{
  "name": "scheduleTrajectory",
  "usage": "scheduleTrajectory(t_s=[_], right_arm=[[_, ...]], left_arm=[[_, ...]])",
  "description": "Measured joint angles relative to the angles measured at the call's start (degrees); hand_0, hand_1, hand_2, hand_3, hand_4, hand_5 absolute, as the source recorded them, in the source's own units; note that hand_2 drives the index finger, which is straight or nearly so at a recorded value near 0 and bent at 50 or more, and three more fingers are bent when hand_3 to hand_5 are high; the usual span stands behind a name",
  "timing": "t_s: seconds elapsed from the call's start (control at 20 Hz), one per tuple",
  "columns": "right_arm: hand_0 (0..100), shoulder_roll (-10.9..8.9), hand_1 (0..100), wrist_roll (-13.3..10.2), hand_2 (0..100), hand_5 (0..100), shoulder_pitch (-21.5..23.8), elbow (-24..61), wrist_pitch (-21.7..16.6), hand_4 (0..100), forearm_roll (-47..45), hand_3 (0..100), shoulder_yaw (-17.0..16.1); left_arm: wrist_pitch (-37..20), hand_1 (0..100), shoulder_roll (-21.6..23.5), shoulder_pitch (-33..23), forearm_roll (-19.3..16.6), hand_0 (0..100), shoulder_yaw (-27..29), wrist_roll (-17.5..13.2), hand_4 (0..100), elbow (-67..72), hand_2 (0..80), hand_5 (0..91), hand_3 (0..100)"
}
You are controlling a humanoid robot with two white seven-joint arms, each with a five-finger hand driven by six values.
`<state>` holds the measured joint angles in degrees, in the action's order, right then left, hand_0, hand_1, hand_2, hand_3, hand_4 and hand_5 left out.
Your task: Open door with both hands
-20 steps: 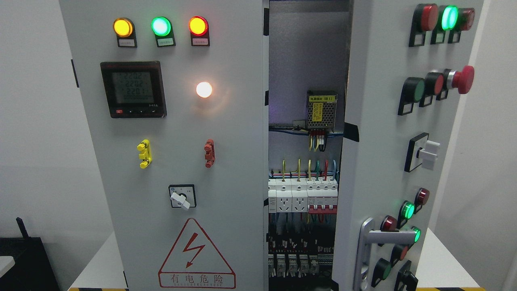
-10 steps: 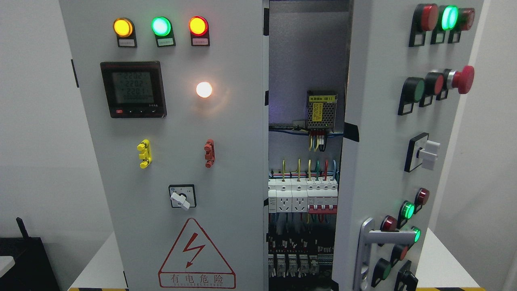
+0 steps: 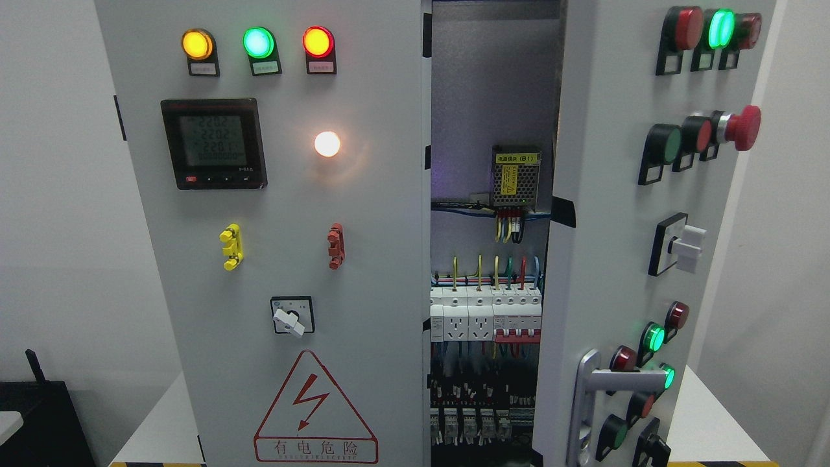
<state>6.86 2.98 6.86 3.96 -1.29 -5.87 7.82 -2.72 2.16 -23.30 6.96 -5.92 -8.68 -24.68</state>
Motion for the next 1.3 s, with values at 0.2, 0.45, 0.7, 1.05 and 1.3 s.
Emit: scheduleTrajectory(t_s=[0.2,0.45,0.7,1.05,1.3], right_arm=[[11,0.00,0,0.00,0,0,0.00,0.00,0.00,0,0.00,0,0.00],[11,0.00,0,0.00,0,0,0.00,0.00,0.00,0,0.00,0,0.00],[11,0.00,0,0.00,0,0,0.00,0.00,0.00,0,-0.01,0,0.00],[11,0.00,0,0.00,0,0,0.00,0.00,0.00,0,-0.01,0,0.00],[11,0.00,0,0.00,0,0,0.00,0.00,0.00,0,-0.01,0,0.00]], left_arm=[[0.19,0,3.49,-11.13,4.11,0,-0.56,0.07,3,-17.42,0.0,0.0,0],[-2.04,0,9.02,-22.49,12.54,0,1.97,0.08,3,-39.23,0.0,0.0,0],[-10.77,0,14.51,-29.54,20.87,0,7.43,-1.06,3,-55.42,0.0,0.0,0],[-15.63,0,21.57,-34.49,32.52,0,17.27,-4.56,3,-70.02,0.0,0.0,0],[-15.92,0,26.27,-35.83,40.56,0,24.73,-6.86,3,-76.23,0.0,0.0,0]])
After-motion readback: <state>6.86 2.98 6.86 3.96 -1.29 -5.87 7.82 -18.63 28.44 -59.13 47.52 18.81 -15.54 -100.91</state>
